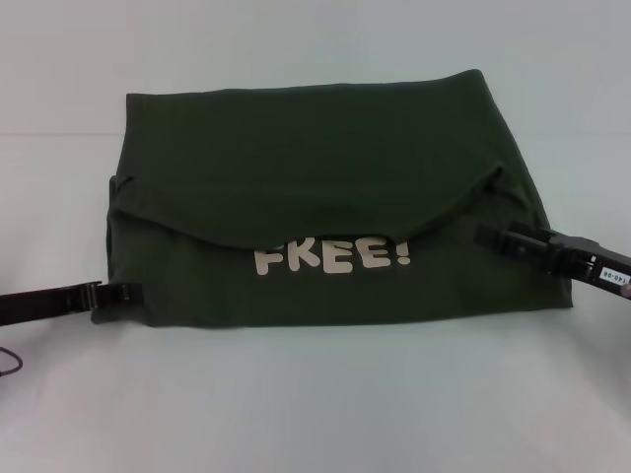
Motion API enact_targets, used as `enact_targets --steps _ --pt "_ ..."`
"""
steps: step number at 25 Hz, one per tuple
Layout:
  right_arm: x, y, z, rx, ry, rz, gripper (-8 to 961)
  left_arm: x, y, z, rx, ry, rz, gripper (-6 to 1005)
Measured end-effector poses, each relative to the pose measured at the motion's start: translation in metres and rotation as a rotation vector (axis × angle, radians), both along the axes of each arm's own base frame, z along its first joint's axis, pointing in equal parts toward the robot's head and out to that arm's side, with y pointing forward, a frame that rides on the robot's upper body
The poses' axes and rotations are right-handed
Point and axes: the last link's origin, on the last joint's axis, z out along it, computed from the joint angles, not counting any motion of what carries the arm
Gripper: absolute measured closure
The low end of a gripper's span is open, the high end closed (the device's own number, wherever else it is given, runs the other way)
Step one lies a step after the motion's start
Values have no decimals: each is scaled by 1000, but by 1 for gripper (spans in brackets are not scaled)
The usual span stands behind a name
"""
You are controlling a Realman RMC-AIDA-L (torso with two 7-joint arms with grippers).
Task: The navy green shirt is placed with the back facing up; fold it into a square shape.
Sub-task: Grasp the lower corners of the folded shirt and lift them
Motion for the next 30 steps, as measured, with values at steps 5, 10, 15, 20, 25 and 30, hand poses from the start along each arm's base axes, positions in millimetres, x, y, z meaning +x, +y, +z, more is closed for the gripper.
enact_targets --steps 5,10,15,20,25,30 --pt "3 1 12 -18 12 -16 25 -1 0 2 5 0 2 645" --pt "11 9 44 -133 -35 -146 26 -1 0 2 1 0 1 819" --pt "2 31 81 -328 -187 -401 26 0 -1 2 -6 -5 -4 941" --pt "-11 48 83 -409 -352 -488 31 1 0 2 -8 -1 -11 940" --pt "-29 66 69 -414 -462 -474 44 1 0 2 -8 -2 -10 940" --pt "-30 72 55 -406 -481 -467 57 1 0 2 -6 -3 -7 941"
